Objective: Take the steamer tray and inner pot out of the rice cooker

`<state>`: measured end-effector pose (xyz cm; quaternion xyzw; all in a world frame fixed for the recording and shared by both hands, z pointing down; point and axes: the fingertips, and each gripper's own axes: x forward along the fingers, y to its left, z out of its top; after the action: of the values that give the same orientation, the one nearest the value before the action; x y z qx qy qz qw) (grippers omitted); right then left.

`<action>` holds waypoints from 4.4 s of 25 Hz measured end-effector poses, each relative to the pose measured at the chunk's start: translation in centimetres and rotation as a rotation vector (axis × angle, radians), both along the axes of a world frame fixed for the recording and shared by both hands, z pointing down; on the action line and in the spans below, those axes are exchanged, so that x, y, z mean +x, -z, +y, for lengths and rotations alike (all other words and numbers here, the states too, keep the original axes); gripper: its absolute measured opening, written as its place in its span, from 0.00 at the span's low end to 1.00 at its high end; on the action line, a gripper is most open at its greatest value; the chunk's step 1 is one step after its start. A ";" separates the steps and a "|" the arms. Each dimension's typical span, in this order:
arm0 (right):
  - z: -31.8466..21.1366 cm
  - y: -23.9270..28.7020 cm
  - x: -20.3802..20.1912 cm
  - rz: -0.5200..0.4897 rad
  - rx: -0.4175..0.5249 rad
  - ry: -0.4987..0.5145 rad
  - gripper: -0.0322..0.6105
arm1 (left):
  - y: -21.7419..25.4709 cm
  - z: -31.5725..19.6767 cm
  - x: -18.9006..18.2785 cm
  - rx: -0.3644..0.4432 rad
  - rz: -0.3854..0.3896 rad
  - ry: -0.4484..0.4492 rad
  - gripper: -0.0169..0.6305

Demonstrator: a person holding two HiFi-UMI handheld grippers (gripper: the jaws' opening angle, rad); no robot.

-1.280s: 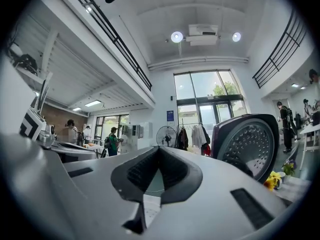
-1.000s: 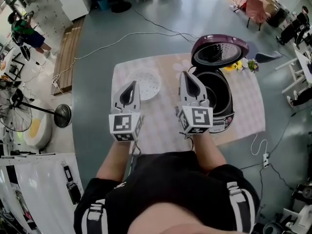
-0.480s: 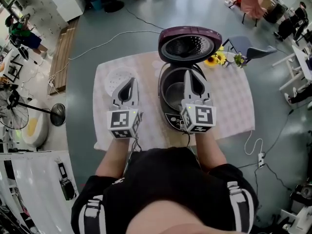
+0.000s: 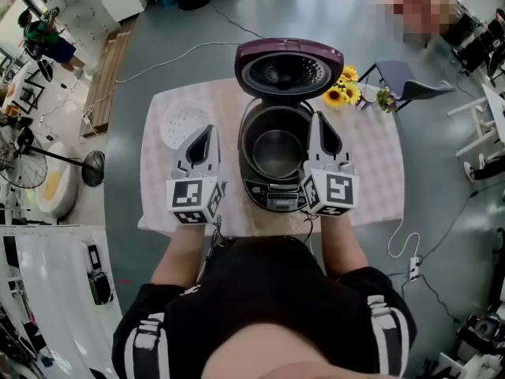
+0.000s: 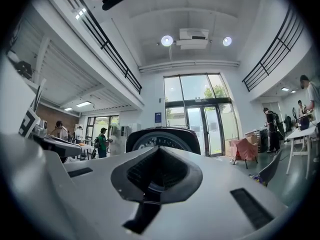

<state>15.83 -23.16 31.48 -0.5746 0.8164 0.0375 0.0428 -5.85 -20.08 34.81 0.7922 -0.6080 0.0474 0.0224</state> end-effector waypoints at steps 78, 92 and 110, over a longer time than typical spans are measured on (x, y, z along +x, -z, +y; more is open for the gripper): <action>-6.3 -22.9 4.9 -0.390 -1.140 0.451 0.37 | -19.4 -6.9 7.3 -0.928 0.548 -0.378 0.38; -6.8 -24.3 5.9 -0.306 -1.161 0.361 0.07 | -20.7 -7.0 6.0 -0.900 0.450 -0.281 0.06; -5.2 -13.7 5.9 -0.363 -0.982 0.457 0.07 | -10.3 -4.6 5.4 -0.695 0.622 -0.283 0.05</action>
<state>21.73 -28.37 45.18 -0.3332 0.8212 -0.4558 -0.0825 -0.43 -24.71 45.13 0.7892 -0.4071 0.0112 0.4597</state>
